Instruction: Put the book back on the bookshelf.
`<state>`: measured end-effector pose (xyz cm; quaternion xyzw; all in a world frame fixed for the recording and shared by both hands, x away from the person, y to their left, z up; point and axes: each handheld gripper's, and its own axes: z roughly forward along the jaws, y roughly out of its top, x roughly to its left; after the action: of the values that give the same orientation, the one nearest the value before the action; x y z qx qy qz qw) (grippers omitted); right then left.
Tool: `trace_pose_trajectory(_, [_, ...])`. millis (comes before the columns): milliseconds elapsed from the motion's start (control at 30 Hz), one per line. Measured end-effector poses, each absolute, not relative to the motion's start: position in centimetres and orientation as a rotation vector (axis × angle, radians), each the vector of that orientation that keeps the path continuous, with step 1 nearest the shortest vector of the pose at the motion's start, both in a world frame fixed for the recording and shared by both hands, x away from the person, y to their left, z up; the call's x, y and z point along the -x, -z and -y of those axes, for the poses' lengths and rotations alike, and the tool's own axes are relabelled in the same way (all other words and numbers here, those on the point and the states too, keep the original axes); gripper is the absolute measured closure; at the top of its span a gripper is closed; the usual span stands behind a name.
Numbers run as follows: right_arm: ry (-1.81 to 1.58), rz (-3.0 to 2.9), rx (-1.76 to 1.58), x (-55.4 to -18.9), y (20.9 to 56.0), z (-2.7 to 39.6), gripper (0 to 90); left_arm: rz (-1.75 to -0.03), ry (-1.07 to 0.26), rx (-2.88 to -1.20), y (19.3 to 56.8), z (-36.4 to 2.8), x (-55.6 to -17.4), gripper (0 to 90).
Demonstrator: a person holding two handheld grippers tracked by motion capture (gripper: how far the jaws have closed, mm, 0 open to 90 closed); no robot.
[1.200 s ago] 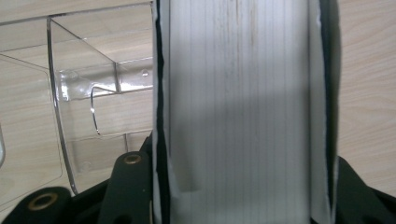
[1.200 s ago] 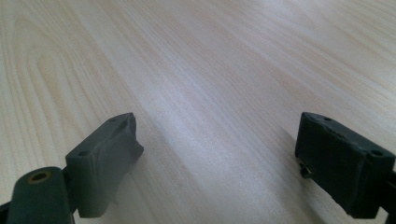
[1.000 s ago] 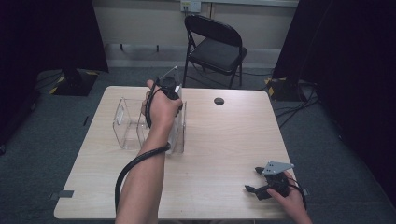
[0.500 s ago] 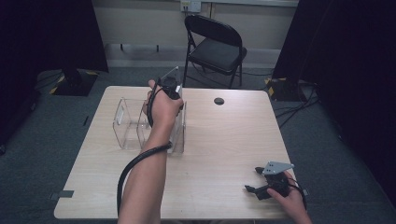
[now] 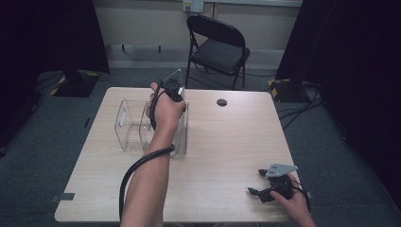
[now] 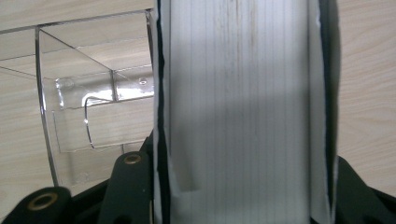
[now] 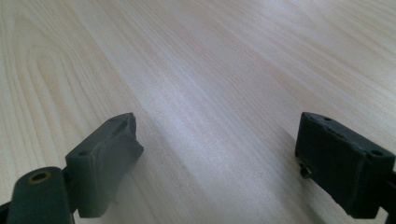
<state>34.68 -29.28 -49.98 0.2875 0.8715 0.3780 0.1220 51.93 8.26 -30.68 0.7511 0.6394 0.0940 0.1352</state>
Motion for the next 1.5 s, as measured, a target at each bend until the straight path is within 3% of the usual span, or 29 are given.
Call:
trace_pose_trajectory(700, [-1.102, -2.541, -0.843, -34.7, 50.0, 29.3, 11.9, -1.818, -0.307, -2.150, 31.1, -8.5, -51.1, 50.0])
trace_pose_trajectory(1167, [-1.103, -2.541, -0.843, -34.7, 50.0, 29.3, 11.9, -1.759, -0.245, -2.154, 30.8, -9.0, -49.7, 41.7])
trace_pose_trajectory(1500, [-1.102, -2.541, -0.842, -34.7, 50.0, 29.3, 11.9, -1.715, -0.215, -2.176, 30.6, -9.4, -48.9, 40.8])
